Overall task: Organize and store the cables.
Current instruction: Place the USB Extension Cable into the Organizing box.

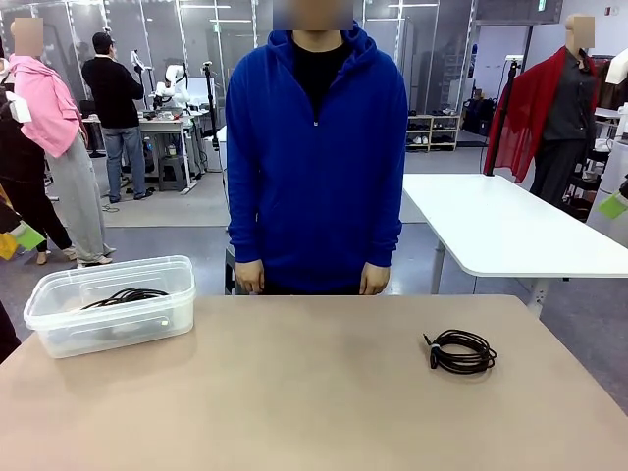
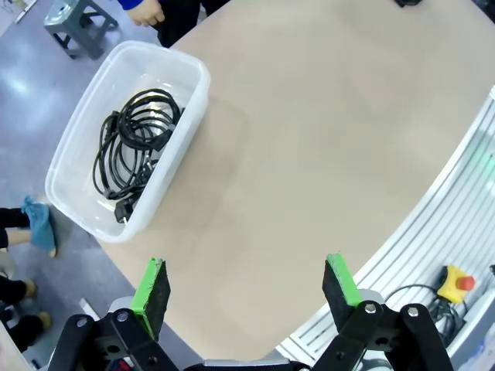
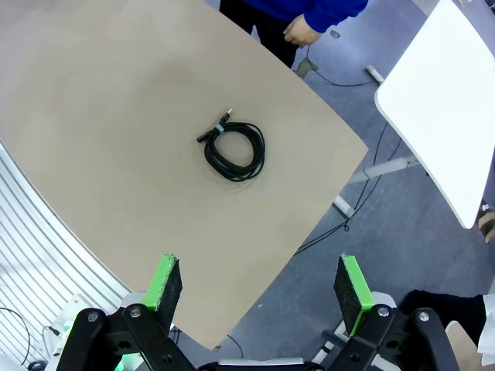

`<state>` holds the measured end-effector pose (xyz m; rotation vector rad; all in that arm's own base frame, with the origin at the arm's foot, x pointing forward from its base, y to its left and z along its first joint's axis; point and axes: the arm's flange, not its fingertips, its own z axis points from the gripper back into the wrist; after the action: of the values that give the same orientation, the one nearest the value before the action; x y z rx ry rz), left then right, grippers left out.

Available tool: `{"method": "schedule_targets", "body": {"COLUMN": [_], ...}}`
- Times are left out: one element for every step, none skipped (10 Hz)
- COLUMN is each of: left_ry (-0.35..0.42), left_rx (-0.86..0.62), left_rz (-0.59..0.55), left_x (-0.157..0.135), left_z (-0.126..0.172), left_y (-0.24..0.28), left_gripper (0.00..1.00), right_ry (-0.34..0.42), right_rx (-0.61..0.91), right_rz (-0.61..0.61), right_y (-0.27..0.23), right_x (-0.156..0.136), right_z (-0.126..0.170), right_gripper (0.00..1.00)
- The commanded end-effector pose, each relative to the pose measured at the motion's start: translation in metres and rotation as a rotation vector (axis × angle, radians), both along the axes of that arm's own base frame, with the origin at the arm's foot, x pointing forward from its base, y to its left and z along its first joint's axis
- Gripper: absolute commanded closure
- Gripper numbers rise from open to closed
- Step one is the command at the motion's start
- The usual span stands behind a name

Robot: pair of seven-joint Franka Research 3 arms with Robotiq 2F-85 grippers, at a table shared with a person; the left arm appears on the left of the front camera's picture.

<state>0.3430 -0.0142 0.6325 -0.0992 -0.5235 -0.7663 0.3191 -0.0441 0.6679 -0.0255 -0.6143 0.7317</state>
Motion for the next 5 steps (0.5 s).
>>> {"method": "schedule_targets", "body": {"left_ry": [-0.003, -0.003, -0.003, -0.003, -0.003], "left_rx": [-0.002, -0.002, -0.002, -0.002, -0.002], "left_rz": [0.016, 0.016, 0.016, 0.016, 0.016], "left_x": [0.0042, 0.0042, 0.0042, 0.0042, 0.0042], "left_z": [0.0034, 0.0034, 0.0034, 0.0034, 0.0034], "left_y": [0.0008, 0.0008, 0.0008, 0.0008, 0.0008], "left_gripper": [0.0, 0.0, 0.0, 0.0, 0.0], "right_ry": [0.0, 0.0, 0.0, 0.003, 0.011], "right_rx": [-0.002, -0.002, -0.002, 0.0, 0.003], "right_rz": [-0.009, -0.009, -0.009, 0.004, -0.062], "right_y": [0.0003, 0.0003, 0.0003, 0.0014, 0.006], "right_x": [0.0032, 0.0032, 0.0032, 0.0011, 0.001], "right_z": [-0.0019, -0.0019, -0.0019, -0.0009, 0.0004], "right_gripper": [0.0, 0.0, 0.0, 0.0, 0.0]}}
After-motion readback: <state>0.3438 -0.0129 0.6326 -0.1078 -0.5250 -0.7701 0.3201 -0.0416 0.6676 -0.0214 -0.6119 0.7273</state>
